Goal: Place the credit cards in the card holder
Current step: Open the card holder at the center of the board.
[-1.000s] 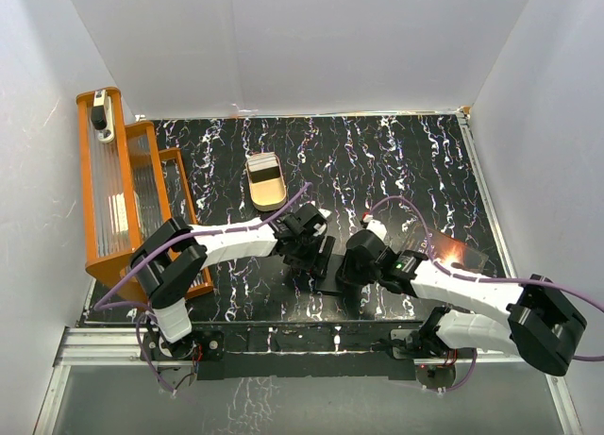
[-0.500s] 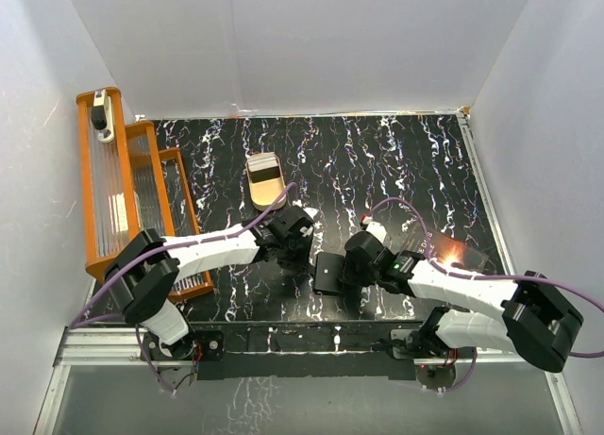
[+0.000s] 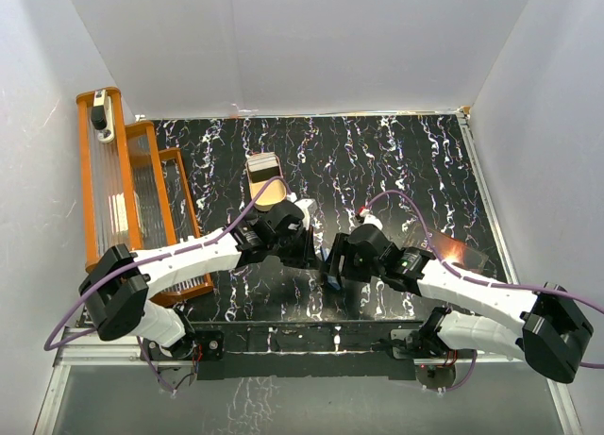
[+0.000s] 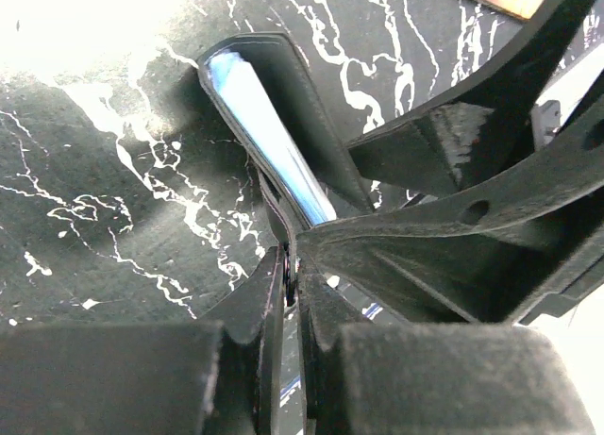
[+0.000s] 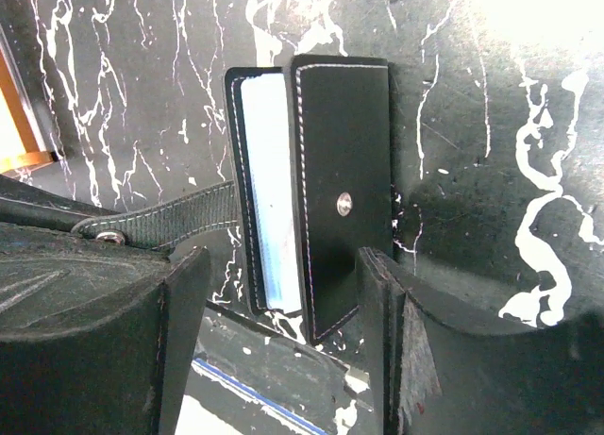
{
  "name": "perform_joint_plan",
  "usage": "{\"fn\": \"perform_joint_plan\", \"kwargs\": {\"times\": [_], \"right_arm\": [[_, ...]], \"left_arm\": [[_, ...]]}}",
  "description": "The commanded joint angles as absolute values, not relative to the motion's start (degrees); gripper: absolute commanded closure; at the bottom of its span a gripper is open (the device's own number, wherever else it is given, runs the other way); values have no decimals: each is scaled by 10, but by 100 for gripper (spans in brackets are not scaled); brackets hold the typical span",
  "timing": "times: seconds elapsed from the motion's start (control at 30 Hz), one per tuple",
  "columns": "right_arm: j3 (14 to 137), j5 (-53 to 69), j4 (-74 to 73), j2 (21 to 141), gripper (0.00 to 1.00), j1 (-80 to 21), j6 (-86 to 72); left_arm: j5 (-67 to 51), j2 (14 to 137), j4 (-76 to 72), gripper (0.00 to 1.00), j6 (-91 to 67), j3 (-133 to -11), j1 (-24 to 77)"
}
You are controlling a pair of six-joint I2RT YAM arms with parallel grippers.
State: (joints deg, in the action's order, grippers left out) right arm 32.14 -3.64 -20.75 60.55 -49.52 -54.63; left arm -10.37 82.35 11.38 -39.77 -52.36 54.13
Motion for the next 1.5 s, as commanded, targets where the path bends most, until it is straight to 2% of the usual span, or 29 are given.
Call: {"fn": "perform_joint_plan", "kwargs": {"times": [0.0,0.13,0.37,0.47,0.6,0.97,1.2,1.47], "right_arm": [[341,-23,-176,596,39,-497,-557],[344,-50,-205,607,43,-497,-556],[339,-84,-230,594,62,-497,-554],[341,-105,-249,591,64,-497,-550],[339,-113,-253,592,63,-497,-545],[348,-54,-218,598,40,-498,-542],[344,-38,-195,623,38,-499,-542],[337,-47,-199,626,42,-499,-544]], "left_arm": [[-122,799,105,100,-411,-518,542],[-116,795,113,100,-408,-516,542],[-91,787,137,100,-401,-506,542],[-77,787,153,100,-395,-508,542],[-76,765,149,100,-396,-501,542],[-87,771,139,100,-396,-505,542],[-87,766,141,100,-397,-499,542],[-86,765,142,100,-397,-498,542]]}}
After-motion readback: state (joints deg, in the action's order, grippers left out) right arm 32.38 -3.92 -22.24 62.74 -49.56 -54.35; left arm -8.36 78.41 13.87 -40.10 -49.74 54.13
